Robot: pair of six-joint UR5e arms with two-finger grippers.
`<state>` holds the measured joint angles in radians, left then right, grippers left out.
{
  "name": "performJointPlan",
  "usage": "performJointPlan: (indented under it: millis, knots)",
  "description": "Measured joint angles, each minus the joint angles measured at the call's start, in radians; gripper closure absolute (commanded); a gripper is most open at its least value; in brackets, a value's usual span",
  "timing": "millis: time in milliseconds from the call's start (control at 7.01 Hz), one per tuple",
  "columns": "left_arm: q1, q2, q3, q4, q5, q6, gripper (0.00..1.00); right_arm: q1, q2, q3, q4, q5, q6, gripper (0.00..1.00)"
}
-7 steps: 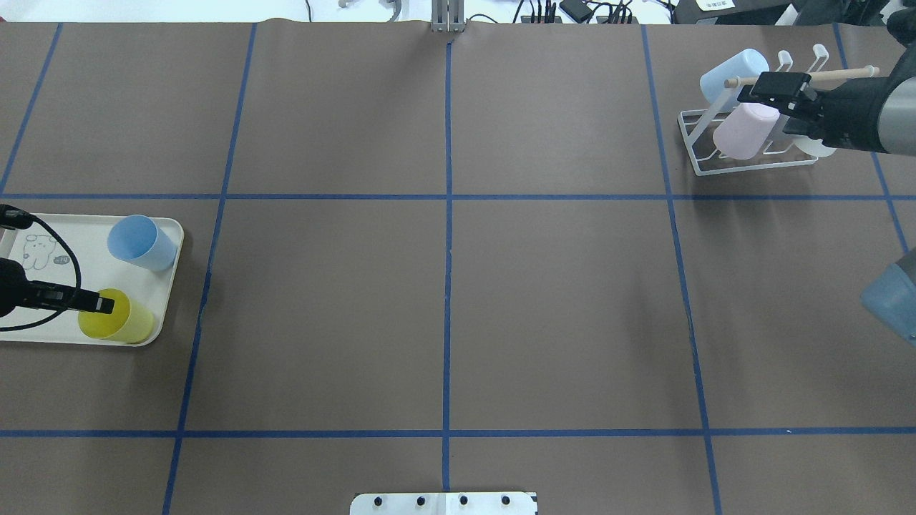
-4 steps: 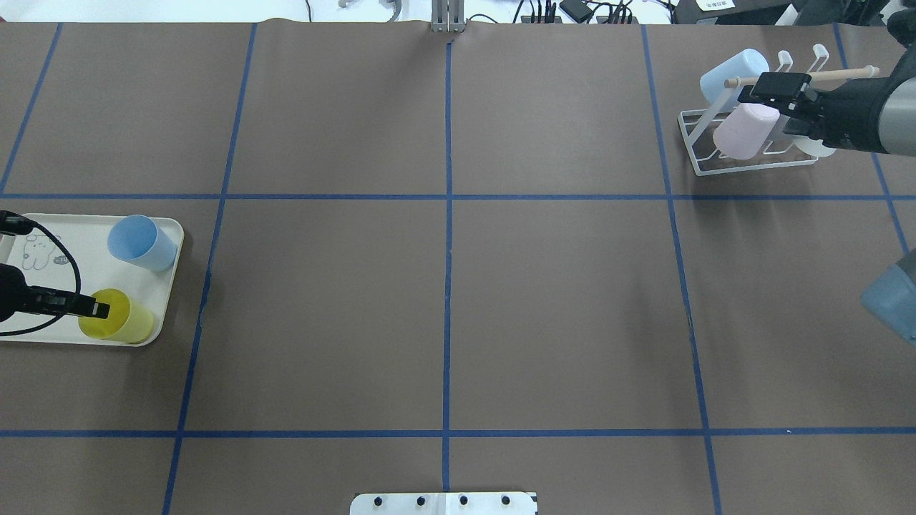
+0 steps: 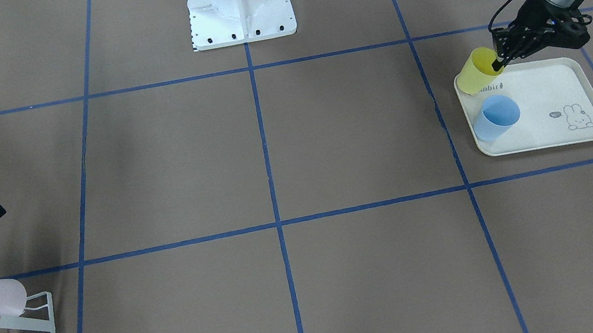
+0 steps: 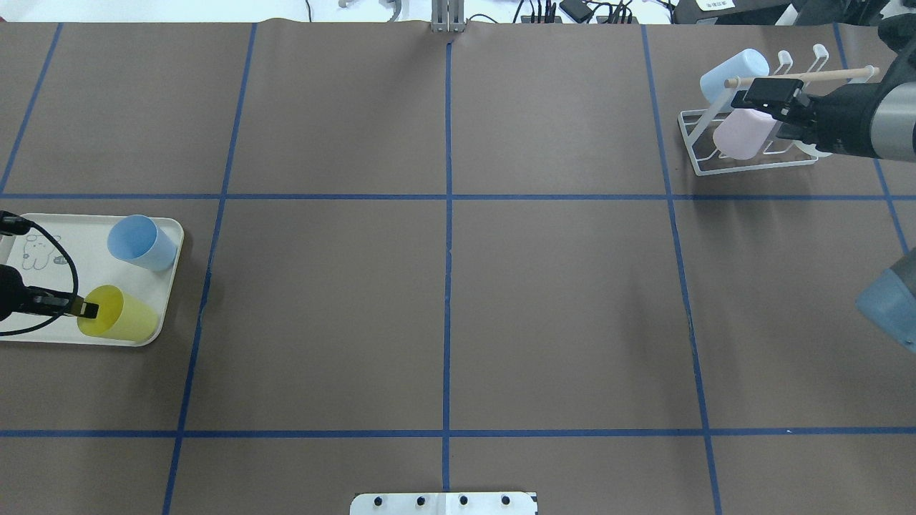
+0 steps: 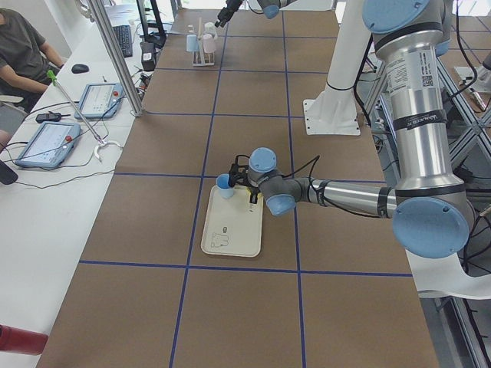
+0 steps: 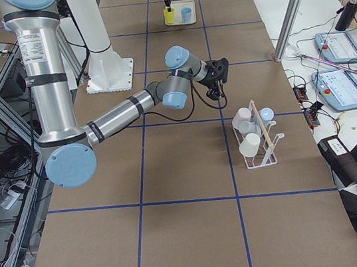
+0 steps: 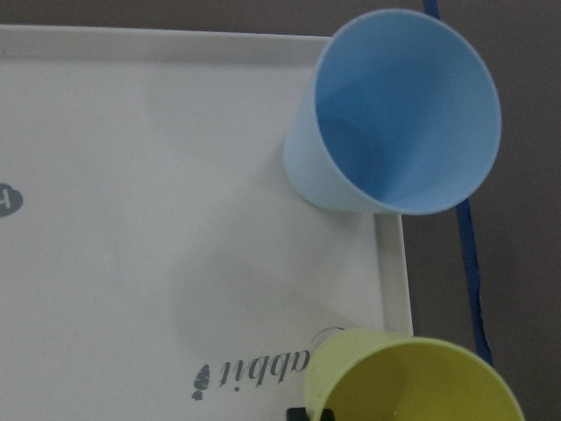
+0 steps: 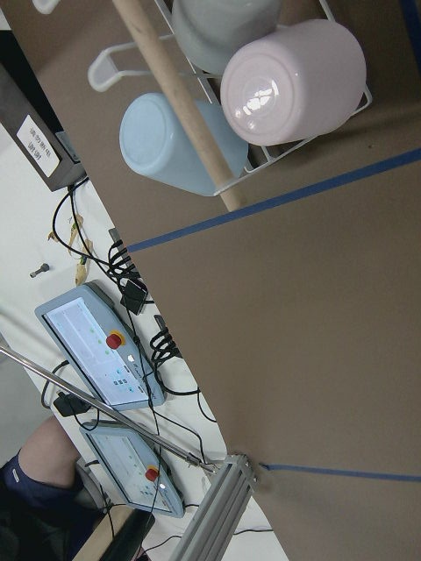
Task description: Transfer IKEA cup to right arm and place on rack
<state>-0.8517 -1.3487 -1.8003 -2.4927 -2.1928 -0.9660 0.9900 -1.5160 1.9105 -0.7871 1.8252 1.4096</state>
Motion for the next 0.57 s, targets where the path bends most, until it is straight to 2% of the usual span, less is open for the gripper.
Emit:
performJointPlan:
  millis: [285, 571]
  knots:
    - [-0.066, -0.008, -0.079, 0.039, -0.044, 0.000, 1.00, -0.042, 0.015, 0.000, 0.004, -0.014, 0.062, 0.00]
    - [-0.105, -0.039, -0.158, 0.062, -0.060, -0.049, 1.00, -0.131, 0.034, 0.002, 0.063, -0.089, 0.197, 0.00]
